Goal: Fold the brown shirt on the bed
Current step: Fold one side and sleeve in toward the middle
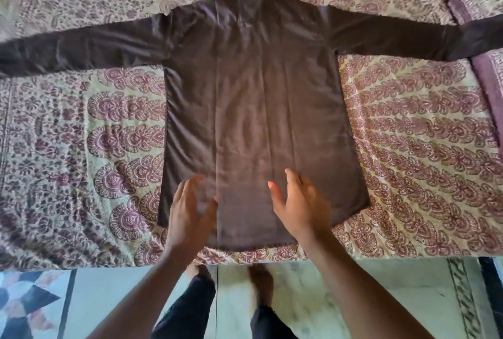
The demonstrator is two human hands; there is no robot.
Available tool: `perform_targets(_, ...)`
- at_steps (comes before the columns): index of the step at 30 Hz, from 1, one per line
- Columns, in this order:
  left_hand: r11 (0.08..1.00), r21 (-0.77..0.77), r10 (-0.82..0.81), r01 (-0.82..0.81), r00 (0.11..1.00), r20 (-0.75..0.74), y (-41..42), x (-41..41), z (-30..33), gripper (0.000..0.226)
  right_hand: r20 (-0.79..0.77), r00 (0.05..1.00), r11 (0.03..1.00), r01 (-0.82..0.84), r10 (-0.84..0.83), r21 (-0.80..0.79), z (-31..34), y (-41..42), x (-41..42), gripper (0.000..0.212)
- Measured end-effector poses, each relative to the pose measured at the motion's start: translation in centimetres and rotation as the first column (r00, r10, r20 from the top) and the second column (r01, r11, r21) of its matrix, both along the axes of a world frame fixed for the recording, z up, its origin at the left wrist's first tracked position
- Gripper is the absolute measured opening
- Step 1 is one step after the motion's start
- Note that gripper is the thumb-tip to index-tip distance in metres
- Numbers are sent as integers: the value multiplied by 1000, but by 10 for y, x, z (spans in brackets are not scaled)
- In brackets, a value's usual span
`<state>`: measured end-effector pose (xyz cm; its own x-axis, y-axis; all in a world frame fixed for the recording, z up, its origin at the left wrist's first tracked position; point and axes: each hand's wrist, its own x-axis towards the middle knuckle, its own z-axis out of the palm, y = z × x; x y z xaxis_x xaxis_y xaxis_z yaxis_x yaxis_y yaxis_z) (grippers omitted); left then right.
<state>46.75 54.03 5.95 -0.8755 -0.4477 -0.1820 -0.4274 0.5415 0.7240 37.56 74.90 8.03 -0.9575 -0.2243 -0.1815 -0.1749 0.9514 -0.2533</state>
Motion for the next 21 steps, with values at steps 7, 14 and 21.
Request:
perform_targets(7,978,41,207,-205,976,-64,-90,-47,-13,41,80,976,978,-194,200,-83,-24,-131,-42,56)
perform_targets(14,951,-44,305,-307,951,-55,-269,-78,-21,43,119,942,942,-293,314,-163,-26,-308,-83,55)
perform_targets(21,917,-236,341,-323,939,40,-445,-105,-40,54,88,926,914,-341,367,-221,-31,-474,-126,55)
